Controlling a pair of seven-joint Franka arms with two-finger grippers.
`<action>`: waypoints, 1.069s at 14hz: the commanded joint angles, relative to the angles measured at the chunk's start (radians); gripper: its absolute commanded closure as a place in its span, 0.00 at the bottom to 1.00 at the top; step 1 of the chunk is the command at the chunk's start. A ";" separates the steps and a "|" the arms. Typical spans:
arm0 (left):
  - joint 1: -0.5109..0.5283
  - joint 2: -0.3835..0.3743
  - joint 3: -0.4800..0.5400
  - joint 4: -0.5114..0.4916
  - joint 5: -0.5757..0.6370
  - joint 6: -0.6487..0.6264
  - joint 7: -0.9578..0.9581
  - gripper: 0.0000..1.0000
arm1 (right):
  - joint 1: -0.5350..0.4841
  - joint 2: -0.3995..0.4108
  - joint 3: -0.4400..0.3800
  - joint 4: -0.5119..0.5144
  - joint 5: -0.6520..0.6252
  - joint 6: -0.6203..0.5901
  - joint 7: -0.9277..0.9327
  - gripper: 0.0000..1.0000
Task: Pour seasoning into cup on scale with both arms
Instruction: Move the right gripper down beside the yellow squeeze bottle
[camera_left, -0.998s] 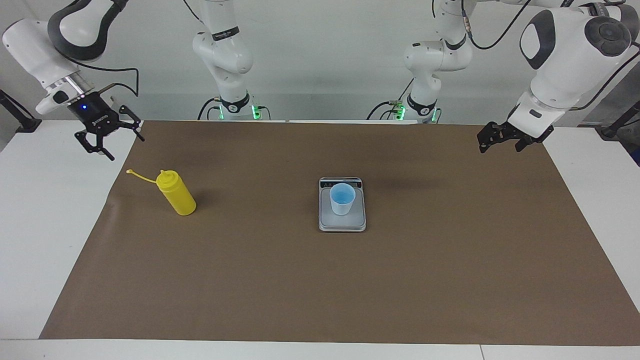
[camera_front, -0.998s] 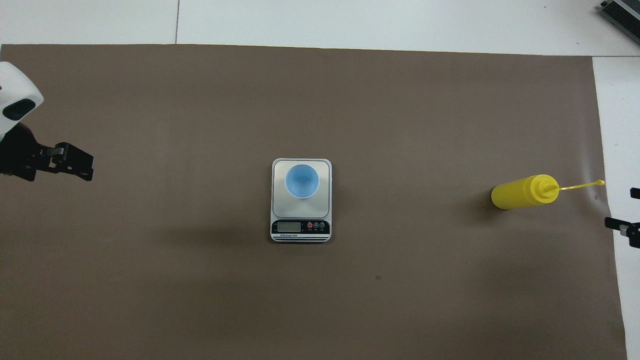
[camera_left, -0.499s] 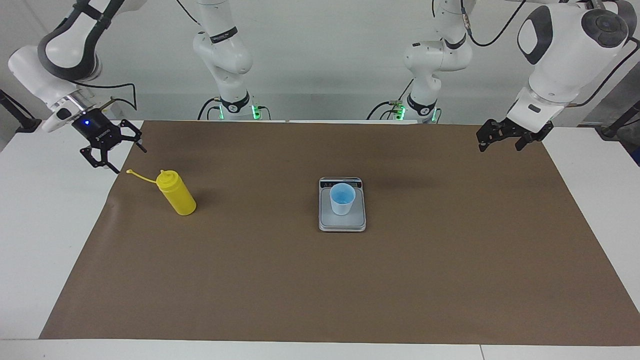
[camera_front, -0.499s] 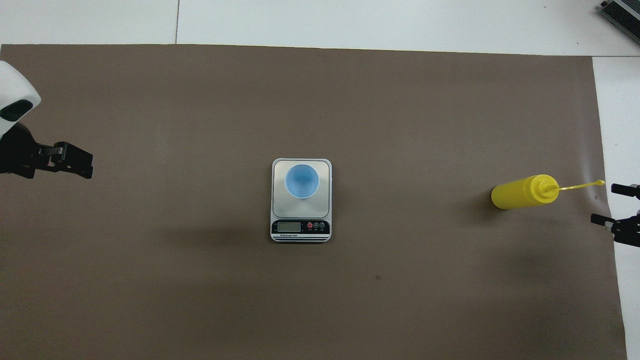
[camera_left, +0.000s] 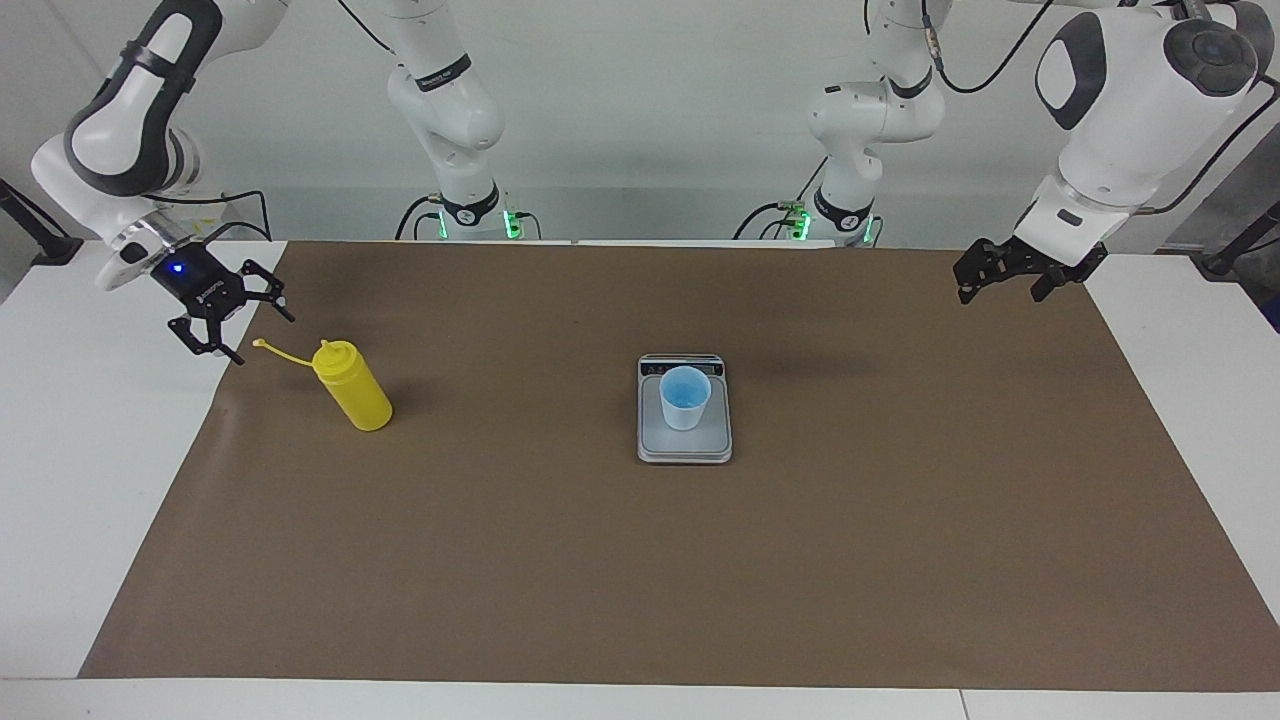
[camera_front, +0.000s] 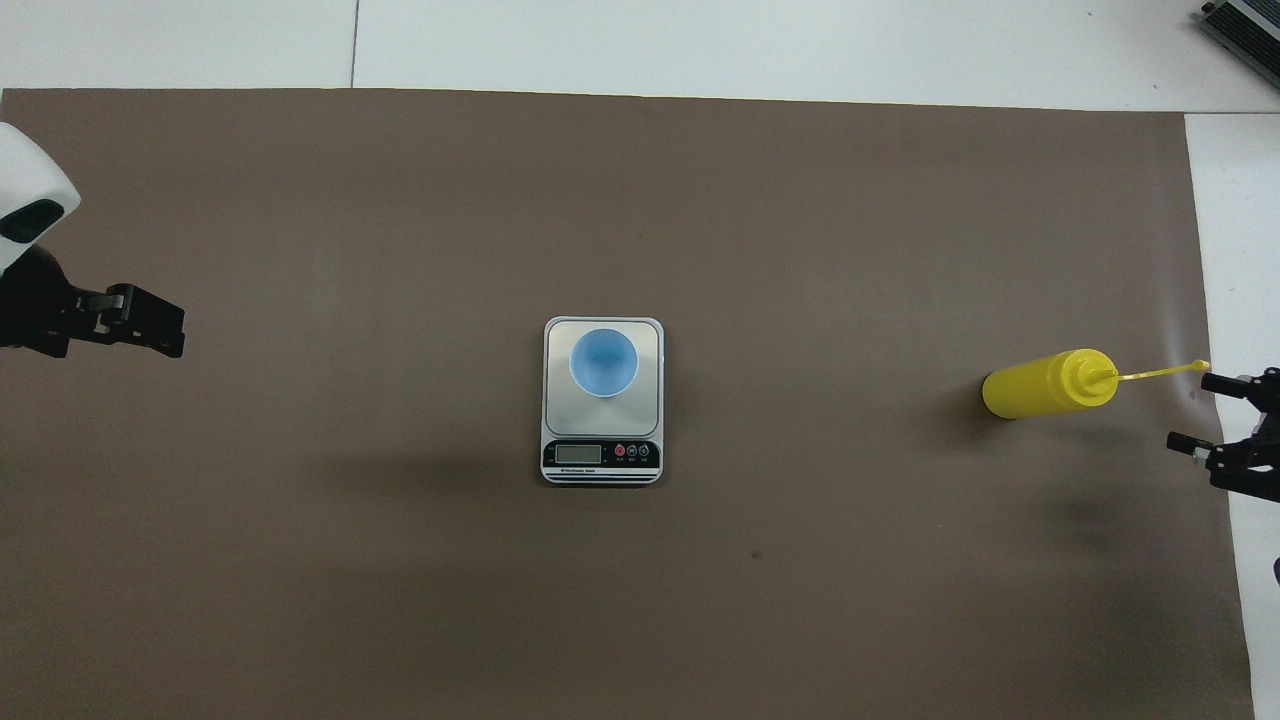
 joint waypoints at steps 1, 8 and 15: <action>-0.008 -0.030 0.001 -0.040 0.010 0.028 -0.004 0.00 | -0.013 0.075 0.002 0.009 0.093 -0.071 -0.121 0.00; -0.002 -0.030 0.001 -0.040 0.010 0.029 0.002 0.00 | -0.027 0.204 0.008 0.034 0.202 -0.182 -0.301 0.00; -0.003 -0.030 0.000 -0.040 0.010 0.028 0.007 0.00 | 0.005 0.236 0.008 0.029 0.269 -0.249 -0.389 0.00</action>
